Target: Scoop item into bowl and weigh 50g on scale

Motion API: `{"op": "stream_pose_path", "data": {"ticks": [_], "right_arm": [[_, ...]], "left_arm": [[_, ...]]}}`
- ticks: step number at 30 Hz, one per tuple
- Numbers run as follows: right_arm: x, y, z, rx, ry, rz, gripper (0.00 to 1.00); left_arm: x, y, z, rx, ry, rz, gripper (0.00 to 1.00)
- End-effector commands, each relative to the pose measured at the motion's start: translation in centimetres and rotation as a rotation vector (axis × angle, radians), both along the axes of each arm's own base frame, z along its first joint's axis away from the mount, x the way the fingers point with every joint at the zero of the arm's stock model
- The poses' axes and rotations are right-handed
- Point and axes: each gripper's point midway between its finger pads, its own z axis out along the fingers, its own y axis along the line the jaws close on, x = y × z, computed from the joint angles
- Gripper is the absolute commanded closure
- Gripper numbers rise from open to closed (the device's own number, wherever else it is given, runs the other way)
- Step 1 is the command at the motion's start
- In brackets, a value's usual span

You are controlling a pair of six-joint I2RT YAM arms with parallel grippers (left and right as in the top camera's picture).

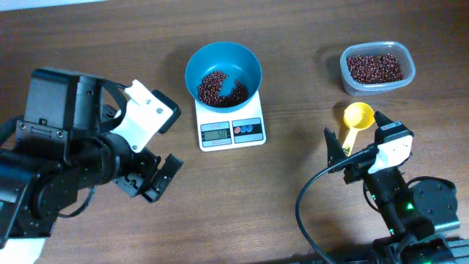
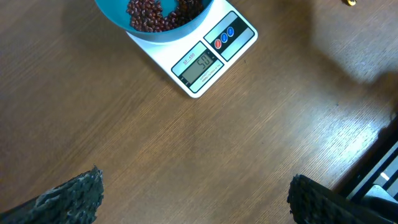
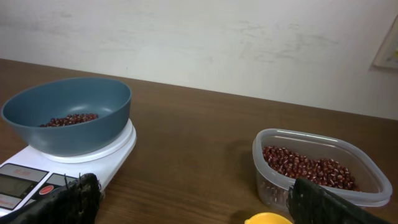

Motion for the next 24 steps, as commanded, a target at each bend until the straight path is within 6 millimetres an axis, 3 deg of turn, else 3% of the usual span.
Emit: {"op": "stream_pose_path", "data": {"ticks": [1,7,9,12,13,15,18,20,24], "right_arm": [[0.0,-0.1,-0.2,0.006,0.004,-0.006,0.01],[0.0,-0.1,-0.2,0.006,0.004,-0.006,0.01],[0.0,-0.1,-0.2,0.006,0.004,-0.006,0.01],[0.0,-0.1,-0.2,0.006,0.004,-0.006,0.01],[0.0,-0.1,-0.2,0.006,0.004,-0.006,0.01],[0.0,-0.1,-0.2,0.006,0.004,-0.006,0.01],[0.0,-0.1,-0.2,0.006,0.004,-0.006,0.01],[0.0,-0.1,-0.2,0.006,0.004,-0.006,0.01],[0.0,-0.1,-0.2,0.006,0.004,-0.006,0.01]], "left_arm": [[-0.1,-0.1,0.3,-0.006,-0.005,-0.012,0.01],[-0.2,-0.1,0.3,-0.007,-0.004,-0.012,0.01],[-1.2,0.4,0.0,0.003,0.033,0.008,0.01],[-2.4,2.5,2.0,-0.067,-0.003,0.257,0.01],[-3.6,3.9,3.4,-0.092,-0.097,0.312,0.01],[-4.7,5.0,3.9,-0.102,-0.181,0.336,0.01],[-5.0,5.7,2.3,-0.177,-0.263,0.402,0.01],[-3.2,6.8,0.4,-0.265,-0.303,0.550,0.01],[-0.5,8.4,-2.5,-0.303,-0.377,0.636,0.01]]}}
